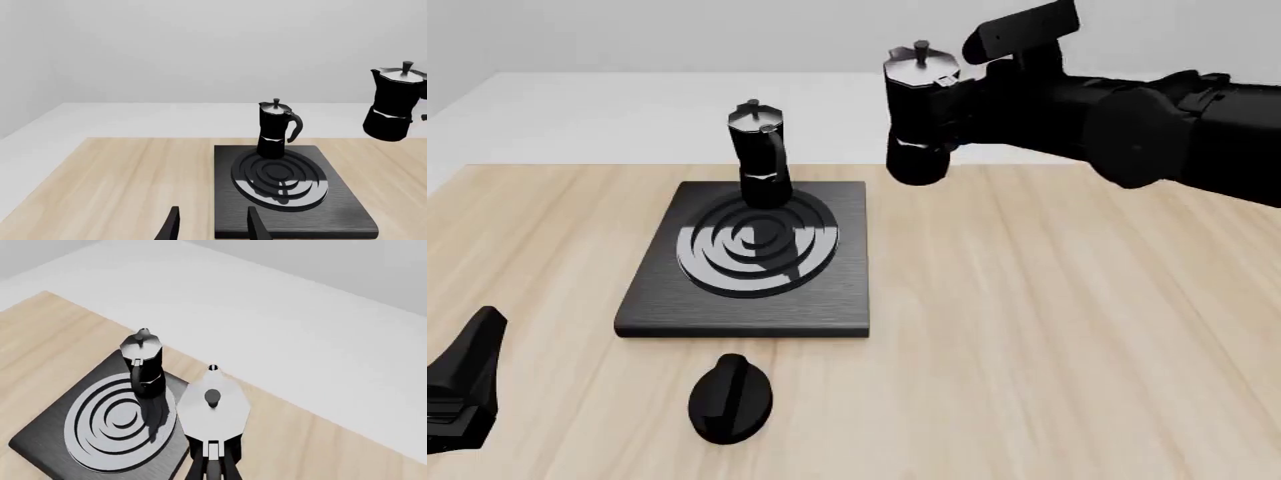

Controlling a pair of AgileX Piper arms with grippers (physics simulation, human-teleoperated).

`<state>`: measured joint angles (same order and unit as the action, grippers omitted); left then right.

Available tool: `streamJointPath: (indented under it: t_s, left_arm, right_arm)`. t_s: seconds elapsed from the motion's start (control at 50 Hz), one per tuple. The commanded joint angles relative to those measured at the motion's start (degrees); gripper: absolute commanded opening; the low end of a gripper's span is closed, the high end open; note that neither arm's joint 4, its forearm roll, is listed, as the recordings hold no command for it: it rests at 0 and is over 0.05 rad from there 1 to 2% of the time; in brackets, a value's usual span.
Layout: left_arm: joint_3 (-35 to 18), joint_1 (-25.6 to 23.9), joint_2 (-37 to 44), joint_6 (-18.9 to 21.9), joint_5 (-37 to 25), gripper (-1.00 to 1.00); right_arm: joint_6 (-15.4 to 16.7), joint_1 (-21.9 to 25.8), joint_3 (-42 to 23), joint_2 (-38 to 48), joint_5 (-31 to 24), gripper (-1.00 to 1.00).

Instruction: Put both moka pots on the stove.

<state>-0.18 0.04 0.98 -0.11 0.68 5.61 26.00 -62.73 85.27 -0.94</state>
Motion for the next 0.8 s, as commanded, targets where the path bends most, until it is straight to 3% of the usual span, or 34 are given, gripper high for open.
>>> streamJointPath:
  t_s: [0.02, 0.8]
  left_arm:
    - [0.0, 0.0, 0.0, 0.0, 0.0, 1.0]
    - [0.0, 0.0, 0.0, 0.0, 0.0, 1.0]
  right_arm:
    - [-0.6, 3.4, -4.1, 2.0, 0.3, -1.0]
    - [-2.9, 14.6, -6.5, 7.1, 1.3, -1.0]
